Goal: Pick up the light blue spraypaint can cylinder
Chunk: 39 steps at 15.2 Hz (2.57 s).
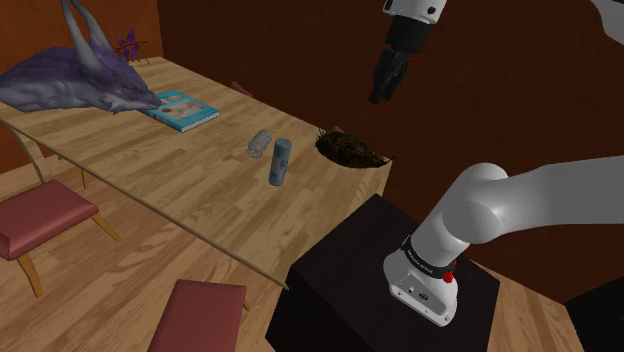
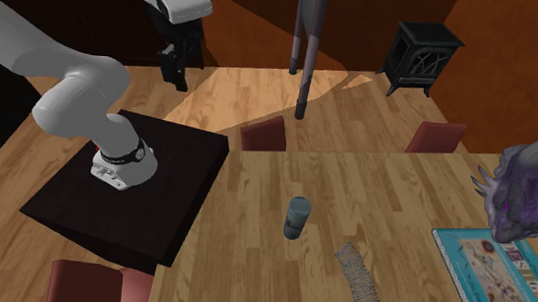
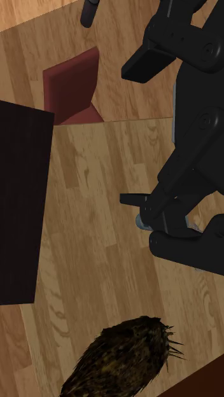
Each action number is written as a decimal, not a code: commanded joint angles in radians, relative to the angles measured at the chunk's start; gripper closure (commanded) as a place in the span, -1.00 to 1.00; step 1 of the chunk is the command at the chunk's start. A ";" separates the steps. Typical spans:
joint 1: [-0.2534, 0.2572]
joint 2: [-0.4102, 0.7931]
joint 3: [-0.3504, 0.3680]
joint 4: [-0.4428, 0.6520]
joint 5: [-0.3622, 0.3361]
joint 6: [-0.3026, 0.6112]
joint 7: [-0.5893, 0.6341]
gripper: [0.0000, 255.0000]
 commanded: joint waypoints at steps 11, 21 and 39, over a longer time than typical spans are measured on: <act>-0.012 0.259 -0.002 -0.066 -0.035 0.342 -0.058 -1.00; -0.024 0.608 -0.008 0.011 -0.067 0.632 -0.096 -1.00; -0.036 1.189 -0.024 0.362 -0.115 0.892 -0.122 -1.00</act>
